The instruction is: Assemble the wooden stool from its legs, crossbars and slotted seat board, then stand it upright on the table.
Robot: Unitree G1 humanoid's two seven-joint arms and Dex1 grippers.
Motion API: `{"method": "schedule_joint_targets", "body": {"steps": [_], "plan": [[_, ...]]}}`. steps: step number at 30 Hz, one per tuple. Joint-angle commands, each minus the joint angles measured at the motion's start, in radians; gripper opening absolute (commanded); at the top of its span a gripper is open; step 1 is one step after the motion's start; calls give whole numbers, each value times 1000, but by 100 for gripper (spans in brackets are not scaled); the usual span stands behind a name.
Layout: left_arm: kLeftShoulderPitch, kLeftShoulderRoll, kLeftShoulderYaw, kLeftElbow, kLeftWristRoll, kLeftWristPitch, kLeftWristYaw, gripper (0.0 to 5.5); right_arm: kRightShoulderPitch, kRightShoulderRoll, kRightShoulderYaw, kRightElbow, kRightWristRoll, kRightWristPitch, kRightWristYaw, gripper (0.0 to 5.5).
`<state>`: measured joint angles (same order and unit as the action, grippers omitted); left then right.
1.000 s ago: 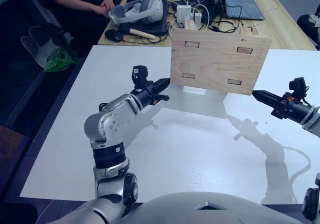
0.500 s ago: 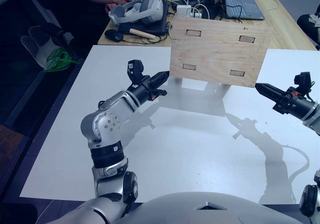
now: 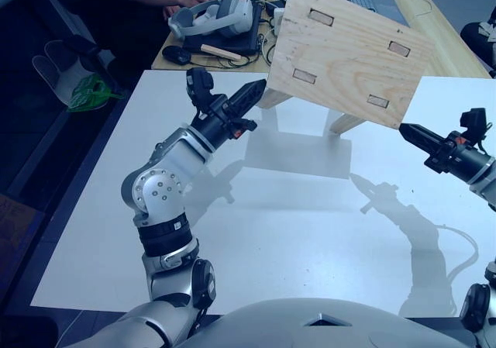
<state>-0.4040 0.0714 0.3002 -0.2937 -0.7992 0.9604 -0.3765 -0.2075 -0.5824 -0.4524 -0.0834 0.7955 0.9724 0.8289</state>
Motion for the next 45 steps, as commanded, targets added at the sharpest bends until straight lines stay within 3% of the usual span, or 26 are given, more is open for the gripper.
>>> {"method": "schedule_joint_targets", "body": {"steps": [1, 28, 36, 45], "plan": [[-28, -42, -132, 1, -80, 63, -51, 2, -91, 54, 55, -63, 120, 16, 45, 0], [-40, -38, -110, 33, -108, 22, -6, 2, -115, 65, 12, -40, 196, 22, -19, 0], [7, 24, -197, 121, 131, -89, 63, 2, -24, 40, 78, 40, 30, -116, -17, 0], [72, 61, -295, 215, 423, -347, 153, 2, -73, 62, 129, 279, -257, -411, -212, 0]]}}
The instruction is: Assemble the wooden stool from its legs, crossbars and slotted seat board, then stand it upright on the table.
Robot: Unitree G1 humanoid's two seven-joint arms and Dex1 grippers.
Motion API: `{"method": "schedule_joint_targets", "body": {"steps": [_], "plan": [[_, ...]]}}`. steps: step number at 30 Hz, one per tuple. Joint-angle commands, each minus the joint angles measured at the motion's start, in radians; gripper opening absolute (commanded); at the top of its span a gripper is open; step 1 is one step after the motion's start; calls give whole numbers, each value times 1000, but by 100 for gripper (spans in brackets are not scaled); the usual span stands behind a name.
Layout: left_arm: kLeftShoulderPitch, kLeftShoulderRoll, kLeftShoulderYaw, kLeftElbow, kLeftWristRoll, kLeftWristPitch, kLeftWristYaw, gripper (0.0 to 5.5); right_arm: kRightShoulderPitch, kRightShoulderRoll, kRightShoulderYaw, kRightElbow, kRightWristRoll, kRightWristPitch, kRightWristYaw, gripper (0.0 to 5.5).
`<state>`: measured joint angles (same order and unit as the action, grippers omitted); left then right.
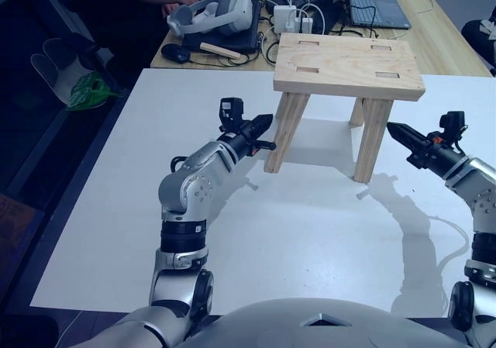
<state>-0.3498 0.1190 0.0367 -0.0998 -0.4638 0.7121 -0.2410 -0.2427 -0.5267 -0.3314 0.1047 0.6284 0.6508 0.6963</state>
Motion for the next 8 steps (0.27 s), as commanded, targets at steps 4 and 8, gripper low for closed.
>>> {"method": "schedule_joint_targets", "body": {"steps": [4, 8], "plan": [[64, 4, -57, 41, 219, -285, 68, 2, -72, 69, -40, 155, -135, -198, -220, 0], [119, -21, -69, 111, 364, -477, 186, 2, -15, 247, -37, 43, -257, -387, -517, 0]]}}
